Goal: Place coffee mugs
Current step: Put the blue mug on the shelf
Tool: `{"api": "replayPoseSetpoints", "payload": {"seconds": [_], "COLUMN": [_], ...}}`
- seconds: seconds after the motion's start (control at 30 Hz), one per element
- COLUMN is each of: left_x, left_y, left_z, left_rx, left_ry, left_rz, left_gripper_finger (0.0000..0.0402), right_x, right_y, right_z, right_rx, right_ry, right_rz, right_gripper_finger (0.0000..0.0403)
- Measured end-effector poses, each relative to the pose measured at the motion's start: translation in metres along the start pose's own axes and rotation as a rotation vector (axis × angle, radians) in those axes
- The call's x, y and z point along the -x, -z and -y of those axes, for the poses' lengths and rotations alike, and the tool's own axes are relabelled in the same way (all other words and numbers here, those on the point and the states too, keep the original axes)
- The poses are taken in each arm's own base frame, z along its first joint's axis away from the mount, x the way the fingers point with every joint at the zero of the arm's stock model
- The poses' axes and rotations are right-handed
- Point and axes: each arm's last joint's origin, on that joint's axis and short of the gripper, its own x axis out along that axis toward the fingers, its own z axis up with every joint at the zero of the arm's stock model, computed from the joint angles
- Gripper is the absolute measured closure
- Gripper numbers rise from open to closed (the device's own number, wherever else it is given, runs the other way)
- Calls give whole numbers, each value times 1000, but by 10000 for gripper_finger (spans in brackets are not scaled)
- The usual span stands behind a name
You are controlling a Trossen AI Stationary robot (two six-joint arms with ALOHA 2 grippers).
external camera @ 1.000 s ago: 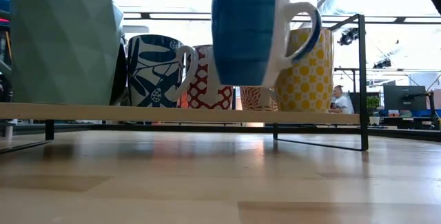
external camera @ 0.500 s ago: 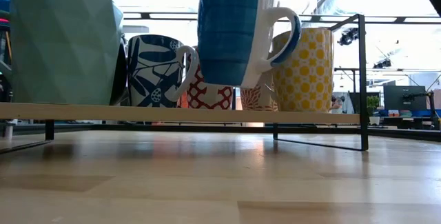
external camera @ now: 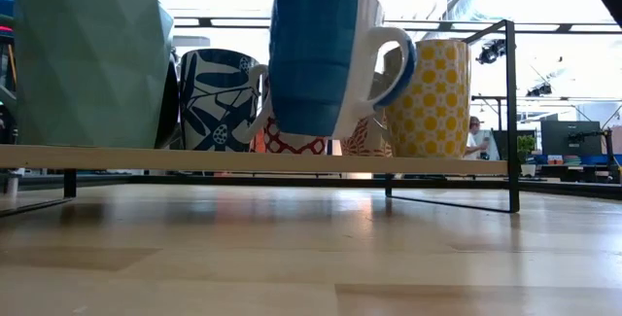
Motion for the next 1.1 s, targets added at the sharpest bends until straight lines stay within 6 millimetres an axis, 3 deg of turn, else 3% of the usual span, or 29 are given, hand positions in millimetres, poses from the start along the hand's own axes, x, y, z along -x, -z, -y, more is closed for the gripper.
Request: {"api": "replayPoseSetpoints", "payload": {"seconds": [0.67,0.9,1.1], "left_x": [0,10,29], "left_y": [0,2,30], "left_z": [0,-1,-9], "left_rx": [-1,-127,-77], "left_ry": [1,47,82], "left_rz": [-1,23,160], "left_gripper_finger": [355,355,355], "right_x": [-11,-12,-11], "right_y": [-1,-3,-4], "right_z": [-1,2,4], "right_rx": [32,21,24], "right_ry": [12,11,7], "right_rz": [-36,-35,-39], "right_gripper_finger": [403,403,403]}}
